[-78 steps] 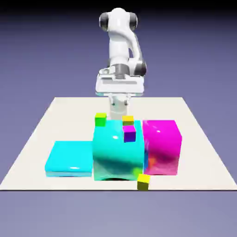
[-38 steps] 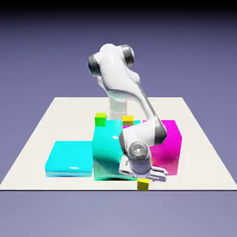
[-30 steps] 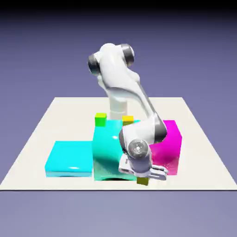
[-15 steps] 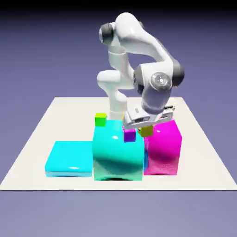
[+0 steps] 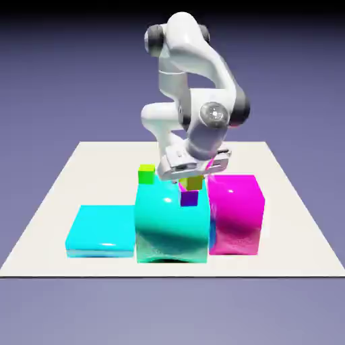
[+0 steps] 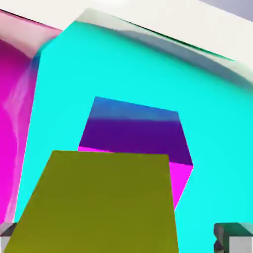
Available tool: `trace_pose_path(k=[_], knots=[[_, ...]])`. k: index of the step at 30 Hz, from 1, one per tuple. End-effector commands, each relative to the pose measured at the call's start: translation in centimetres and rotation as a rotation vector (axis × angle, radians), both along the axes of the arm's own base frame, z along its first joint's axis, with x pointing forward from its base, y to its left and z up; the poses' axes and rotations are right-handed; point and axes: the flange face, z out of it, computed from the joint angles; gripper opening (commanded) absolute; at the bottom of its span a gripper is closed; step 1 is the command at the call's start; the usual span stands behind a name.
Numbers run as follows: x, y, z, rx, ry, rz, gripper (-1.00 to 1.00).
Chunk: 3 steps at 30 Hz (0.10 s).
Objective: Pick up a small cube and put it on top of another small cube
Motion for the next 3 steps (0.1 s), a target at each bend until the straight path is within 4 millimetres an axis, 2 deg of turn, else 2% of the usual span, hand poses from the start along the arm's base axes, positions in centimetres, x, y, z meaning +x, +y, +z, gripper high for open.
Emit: trace_pose_path(k=[1,3], knots=[[0.4,0.1,1.1,0.000,0.000,0.000,1.00],[1.1,0.4,3.1,0.000,0.000,0.000,1.00]])
